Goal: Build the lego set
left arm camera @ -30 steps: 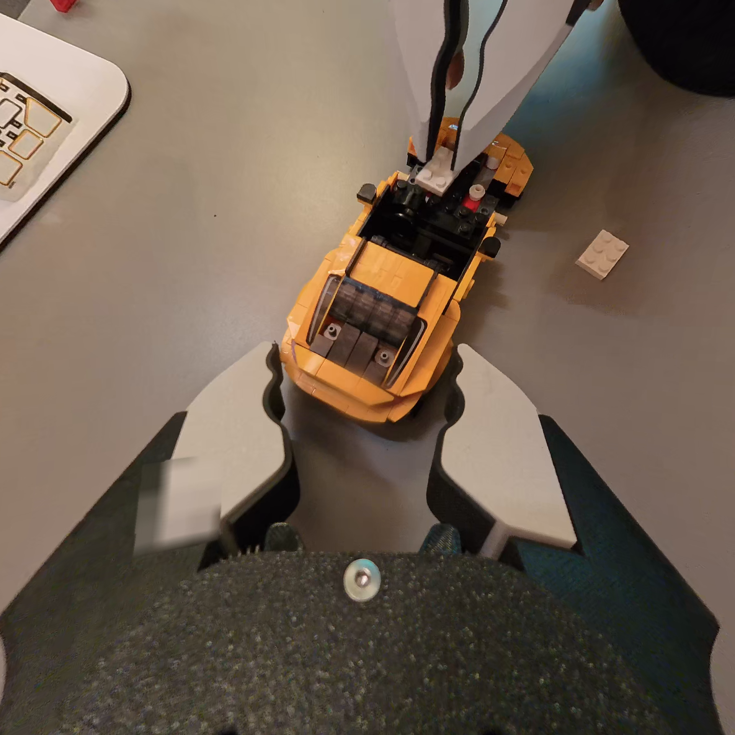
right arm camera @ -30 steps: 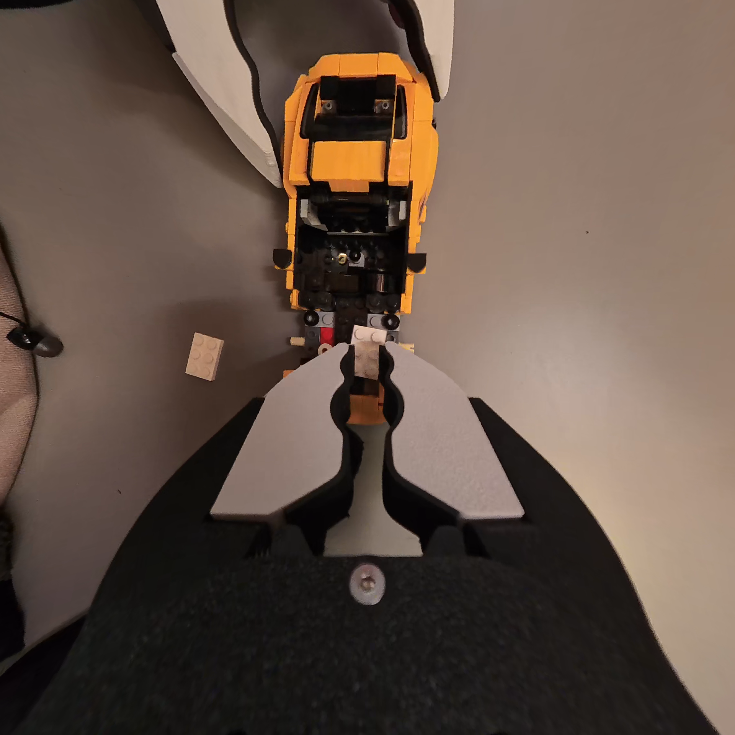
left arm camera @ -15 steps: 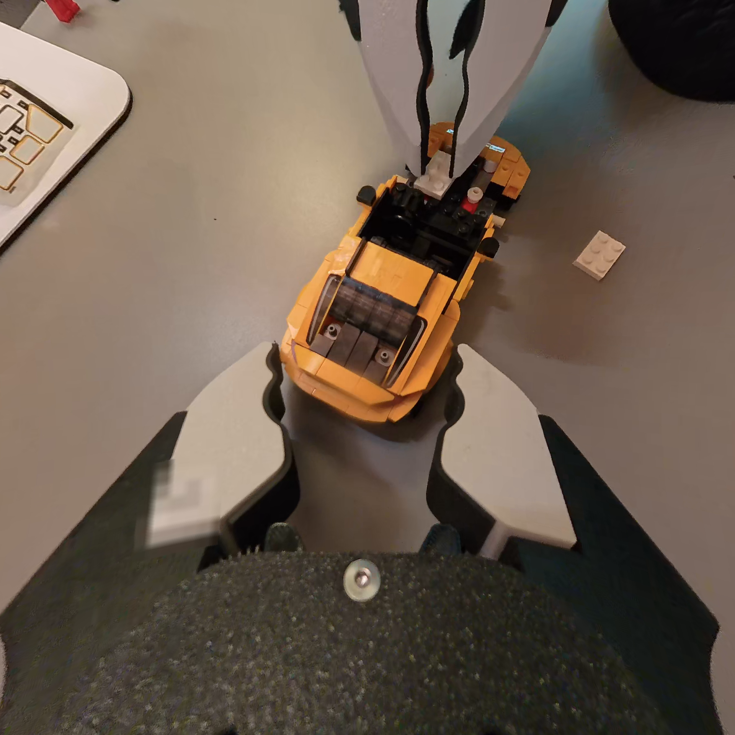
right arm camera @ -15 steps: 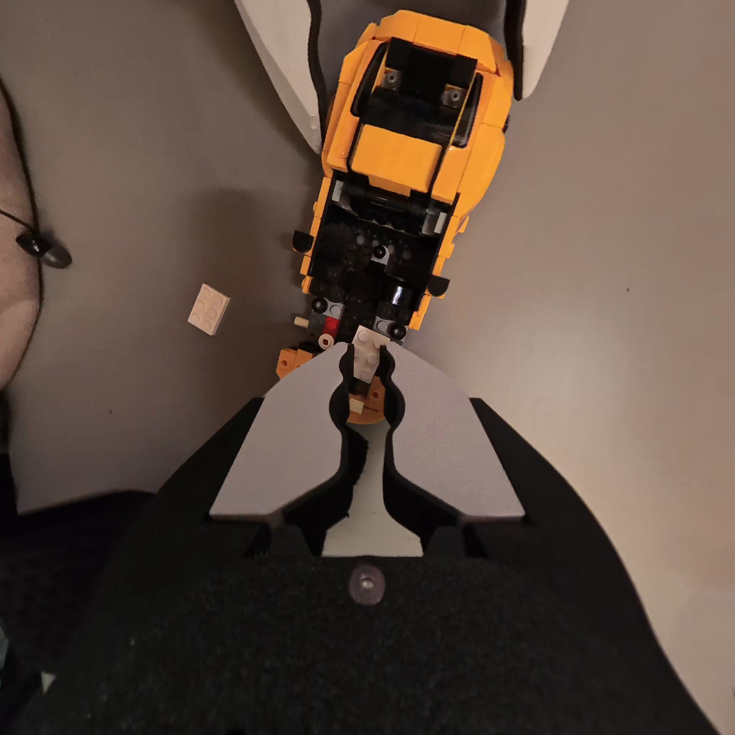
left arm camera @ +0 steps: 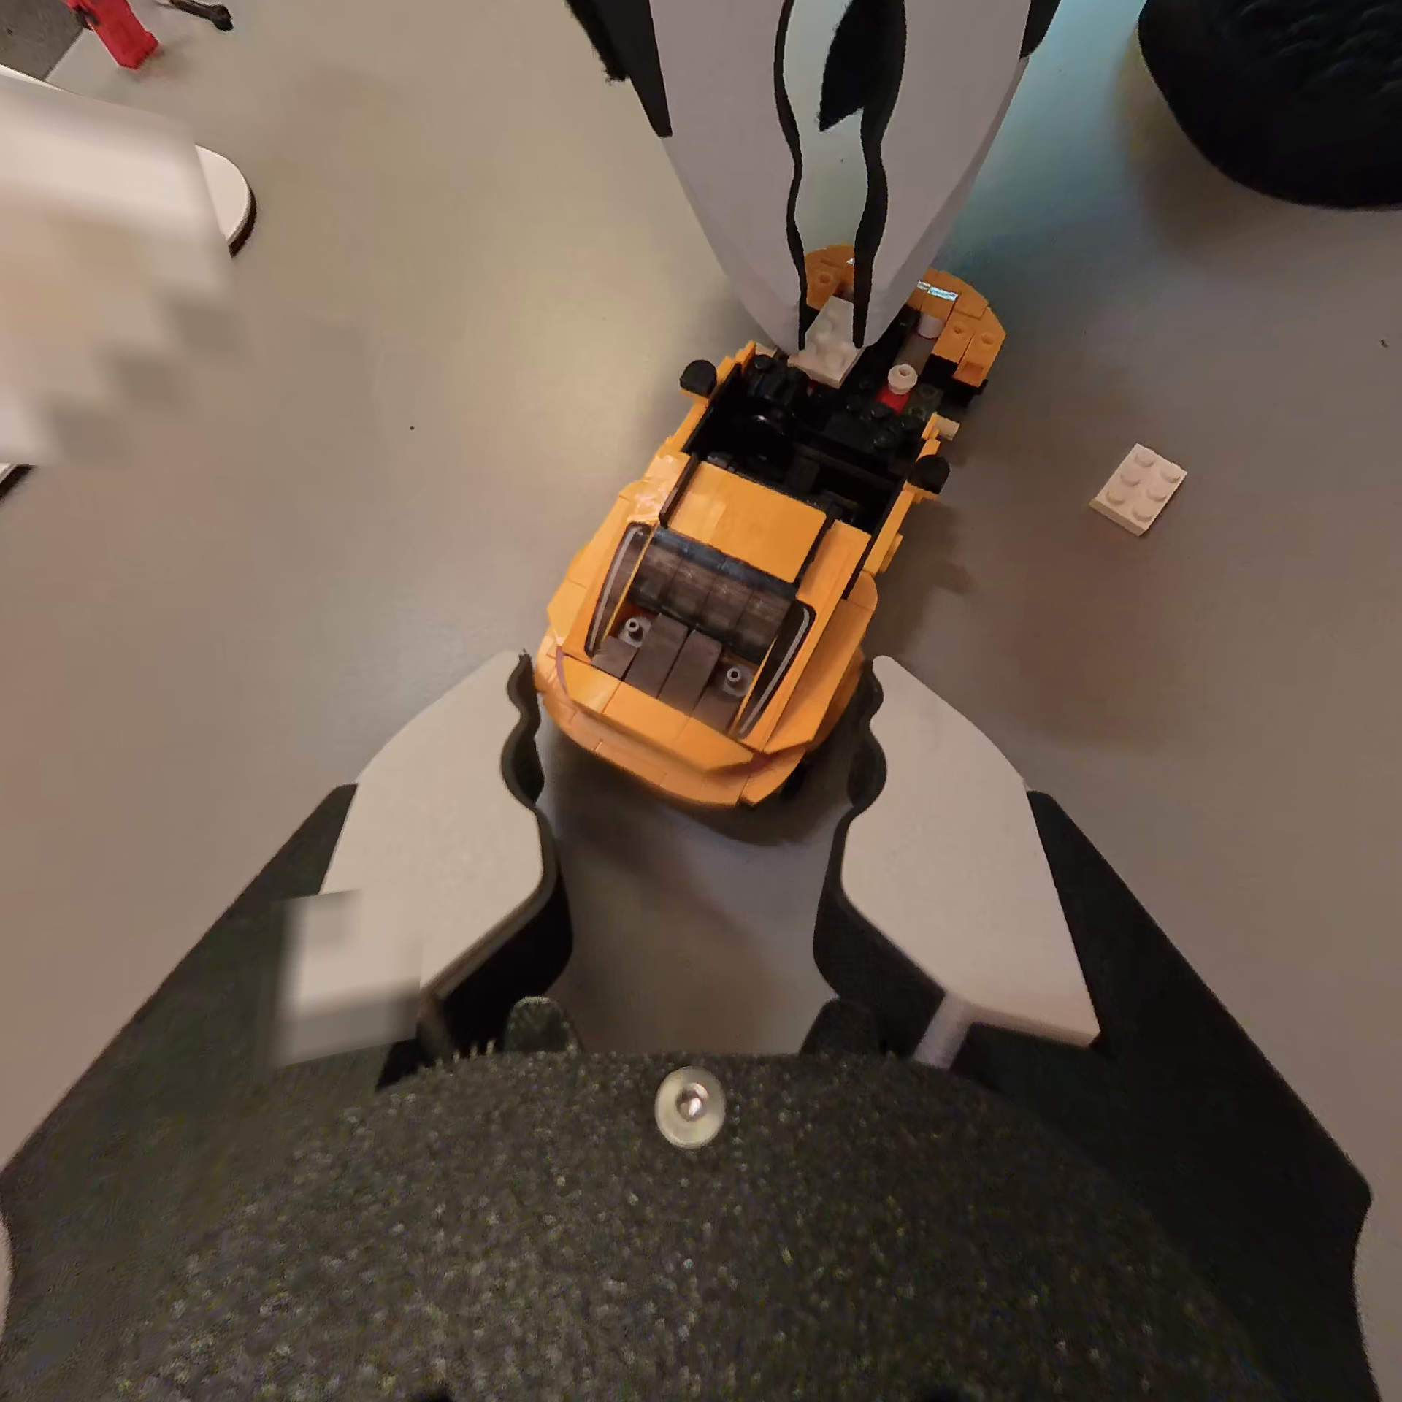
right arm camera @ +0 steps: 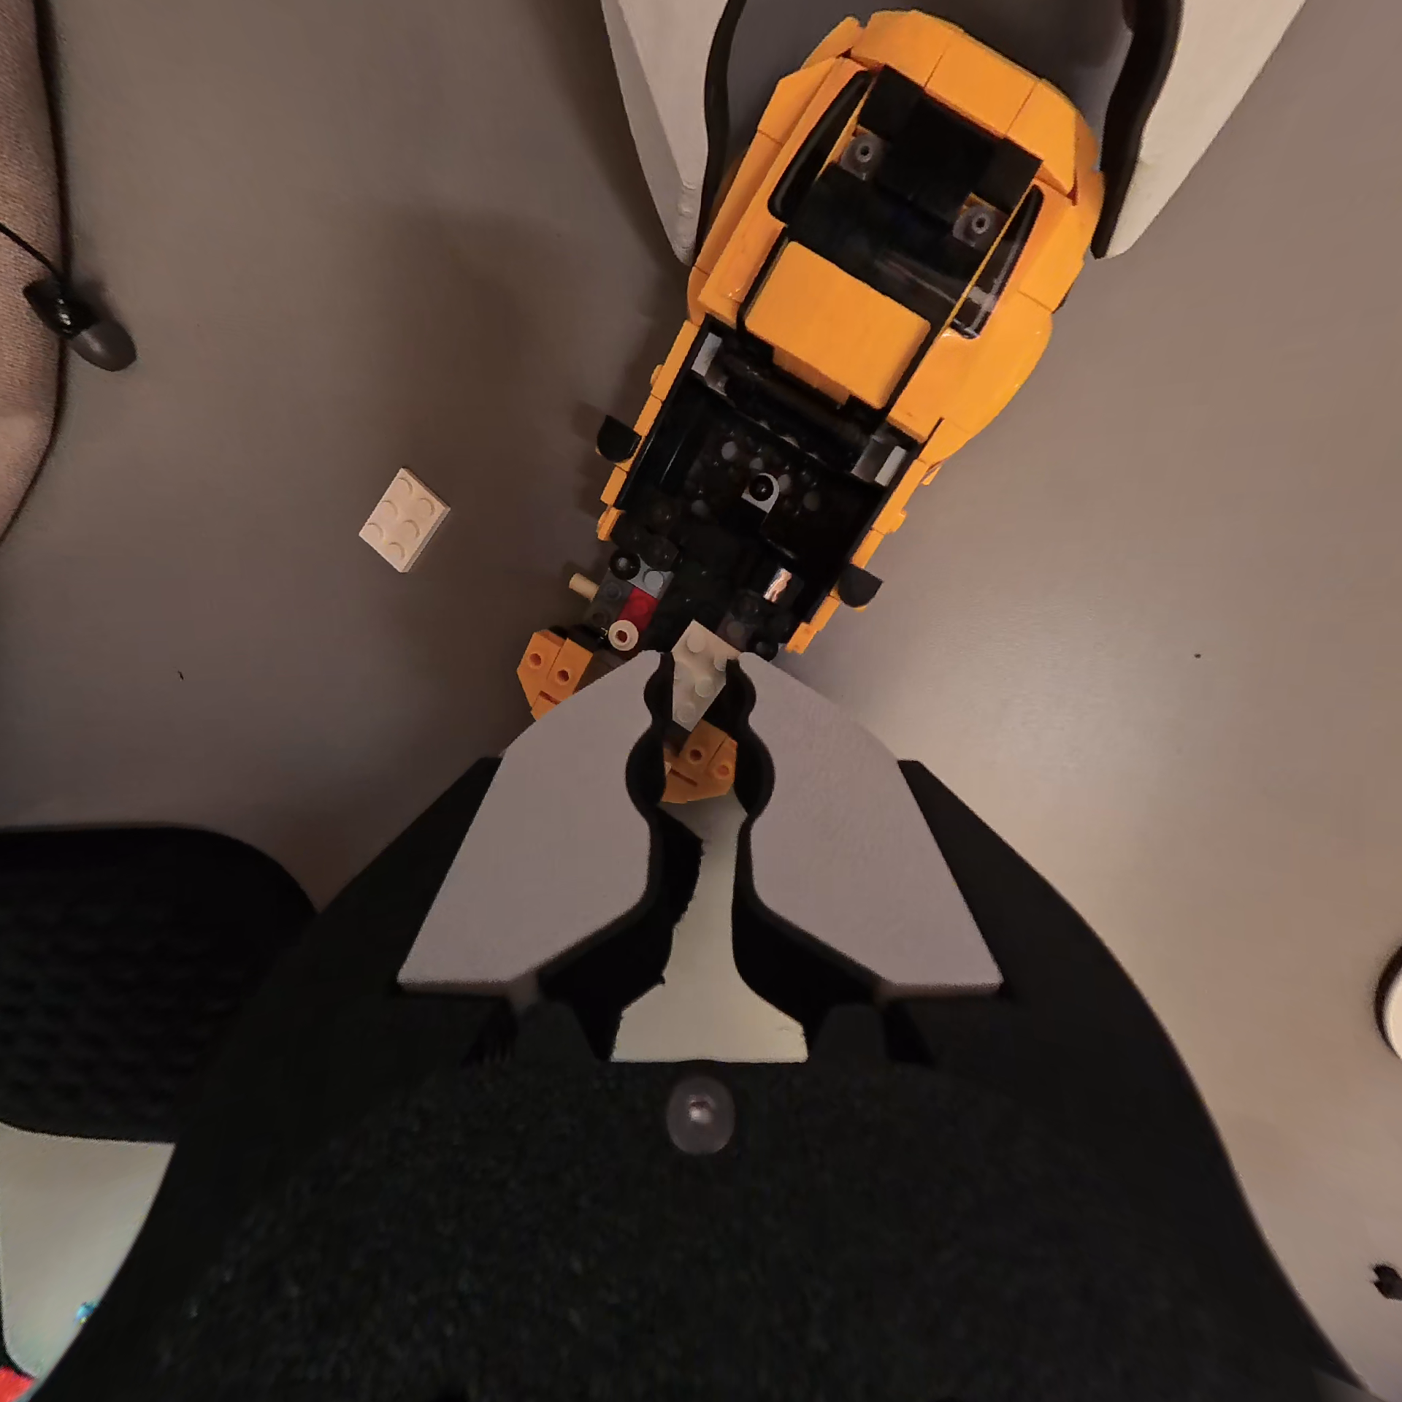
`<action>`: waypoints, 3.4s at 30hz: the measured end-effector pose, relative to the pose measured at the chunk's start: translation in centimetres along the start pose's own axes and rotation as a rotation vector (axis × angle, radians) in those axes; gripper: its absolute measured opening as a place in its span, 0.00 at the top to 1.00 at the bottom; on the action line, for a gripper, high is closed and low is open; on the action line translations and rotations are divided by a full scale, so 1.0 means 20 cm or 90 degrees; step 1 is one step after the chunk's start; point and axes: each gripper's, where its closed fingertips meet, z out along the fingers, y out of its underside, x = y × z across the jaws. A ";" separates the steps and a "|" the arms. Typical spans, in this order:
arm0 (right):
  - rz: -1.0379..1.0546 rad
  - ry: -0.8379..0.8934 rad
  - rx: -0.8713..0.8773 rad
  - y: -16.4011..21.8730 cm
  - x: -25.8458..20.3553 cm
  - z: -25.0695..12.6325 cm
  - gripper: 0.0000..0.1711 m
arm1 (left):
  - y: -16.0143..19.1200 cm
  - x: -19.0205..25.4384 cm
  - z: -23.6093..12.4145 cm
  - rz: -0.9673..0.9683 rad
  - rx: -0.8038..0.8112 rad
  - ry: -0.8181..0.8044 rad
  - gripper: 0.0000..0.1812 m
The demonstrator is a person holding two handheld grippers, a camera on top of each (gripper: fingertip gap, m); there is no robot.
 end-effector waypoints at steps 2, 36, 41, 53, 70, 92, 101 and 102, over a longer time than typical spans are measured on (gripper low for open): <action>-0.012 -0.004 -0.009 0.00 0.00 0.00 0.92 | 0.00 0.00 0.00 0.001 0.003 0.001 0.56; -0.022 0.074 0.006 0.00 -0.01 0.01 0.92 | 0.00 0.00 0.00 0.004 0.015 0.002 0.56; -0.020 0.075 0.010 0.00 -0.01 0.01 0.92 | 0.00 0.00 0.00 0.004 0.017 0.002 0.56; -0.016 0.081 0.010 0.00 -0.01 0.01 0.92 | 0.00 0.00 0.00 0.003 0.018 0.001 0.56; 0.174 0.165 0.207 -0.11 -0.37 0.00 0.86 | -0.01 0.00 0.00 -0.001 -0.006 -0.022 0.56; 0.170 0.218 0.124 -0.04 -0.12 -0.07 0.91 | -0.01 0.02 0.00 -0.007 -0.017 -0.027 0.56; 0.200 0.183 0.083 0.00 -0.09 0.00 0.91 | 0.00 0.02 0.00 -0.006 -0.014 -0.020 0.56; 0.209 0.188 0.077 0.01 -0.08 0.00 0.91 | 0.00 0.02 0.00 -0.006 -0.014 -0.020 0.56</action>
